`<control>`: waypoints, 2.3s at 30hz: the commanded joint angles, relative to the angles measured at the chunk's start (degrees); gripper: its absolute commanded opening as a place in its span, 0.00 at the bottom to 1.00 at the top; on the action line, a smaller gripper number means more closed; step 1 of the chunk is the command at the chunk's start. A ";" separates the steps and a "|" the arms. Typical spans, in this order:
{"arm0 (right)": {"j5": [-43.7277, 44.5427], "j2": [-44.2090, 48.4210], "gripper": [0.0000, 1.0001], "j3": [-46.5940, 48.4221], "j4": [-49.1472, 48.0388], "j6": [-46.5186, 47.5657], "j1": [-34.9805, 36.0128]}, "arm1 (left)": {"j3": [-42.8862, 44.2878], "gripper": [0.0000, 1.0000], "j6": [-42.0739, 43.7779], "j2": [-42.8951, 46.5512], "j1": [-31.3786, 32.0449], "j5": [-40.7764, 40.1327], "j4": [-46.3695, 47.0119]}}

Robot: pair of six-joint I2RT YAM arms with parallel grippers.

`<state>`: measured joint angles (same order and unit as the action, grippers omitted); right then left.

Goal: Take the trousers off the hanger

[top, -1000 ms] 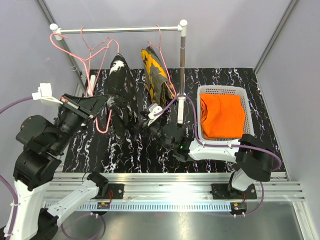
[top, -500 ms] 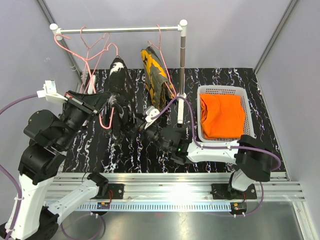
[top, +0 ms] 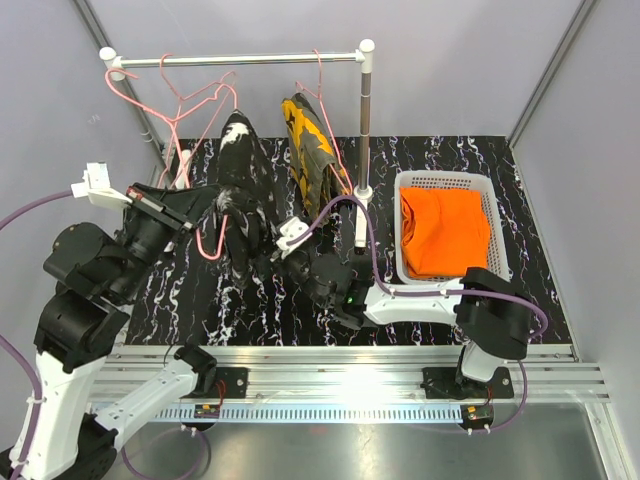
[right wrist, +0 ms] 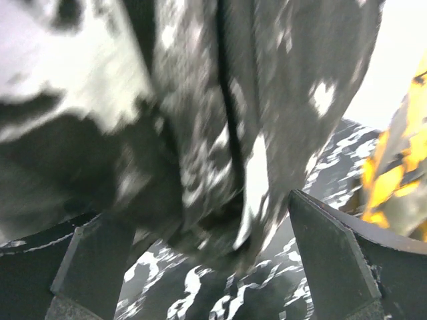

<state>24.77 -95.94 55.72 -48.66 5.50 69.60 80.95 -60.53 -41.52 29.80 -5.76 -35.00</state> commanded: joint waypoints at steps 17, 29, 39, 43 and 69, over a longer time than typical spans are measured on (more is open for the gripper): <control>3.88 2.78 0.96 11.68 -5.83 30.54 0.53 | 13.27 0.00 17.46 -5.41 0.17 4.88 -0.76; 1.50 0.06 0.86 22.40 1.29 38.53 0.53 | 13.89 0.00 21.24 -6.82 0.17 9.89 -2.87; -1.92 -0.92 0.53 26.45 7.53 47.32 0.27 | 16.96 0.00 26.95 -8.67 0.17 13.67 -8.50; -2.80 0.14 0.24 26.72 9.47 47.41 0.27 | 16.17 0.00 28.45 -7.97 0.17 10.26 -10.25; 12.75 2.94 0.00 39.72 4.19 44.16 -3.77 | -16.34 0.00 24.23 4.43 0.17 -5.57 -7.09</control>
<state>36.14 -100.42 89.43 -36.77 51.37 67.16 65.52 -35.92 -37.82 29.95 -7.11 -44.84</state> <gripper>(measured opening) 0.407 0.027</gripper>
